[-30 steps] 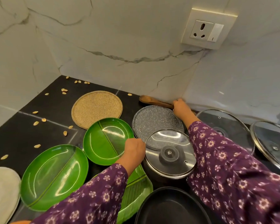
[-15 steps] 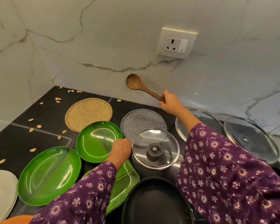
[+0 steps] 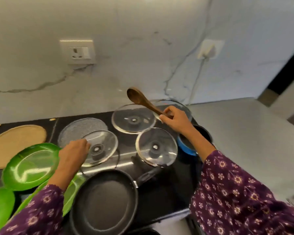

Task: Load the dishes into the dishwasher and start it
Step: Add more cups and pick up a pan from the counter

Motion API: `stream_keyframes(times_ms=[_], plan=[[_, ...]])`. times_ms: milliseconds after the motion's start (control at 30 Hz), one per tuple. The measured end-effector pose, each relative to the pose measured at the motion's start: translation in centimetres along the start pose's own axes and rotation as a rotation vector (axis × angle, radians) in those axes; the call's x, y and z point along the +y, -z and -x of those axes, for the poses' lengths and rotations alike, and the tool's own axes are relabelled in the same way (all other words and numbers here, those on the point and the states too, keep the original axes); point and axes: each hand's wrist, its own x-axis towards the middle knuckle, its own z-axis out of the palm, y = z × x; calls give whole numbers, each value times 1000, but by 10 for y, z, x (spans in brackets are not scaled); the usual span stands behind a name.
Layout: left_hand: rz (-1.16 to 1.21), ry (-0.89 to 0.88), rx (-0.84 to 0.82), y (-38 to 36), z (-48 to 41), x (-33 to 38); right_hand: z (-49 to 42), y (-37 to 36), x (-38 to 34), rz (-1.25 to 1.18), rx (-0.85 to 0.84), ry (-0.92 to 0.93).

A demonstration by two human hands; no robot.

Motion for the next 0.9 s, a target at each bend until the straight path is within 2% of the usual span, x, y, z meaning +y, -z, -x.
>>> stream_keyframes(times_ms=[167,400,700,900], plan=[[127,-277,4,2,40,126,88,73,76,-91,193,-183],[166,-623,-126,-25,129,302,222,181,173,-49,405,-377],[150,-944,-275,-69,229,480,377,265,289,99,472,-664],[115,-1100,-278,-110,265,564,459,270,373,-3,538,-875]])
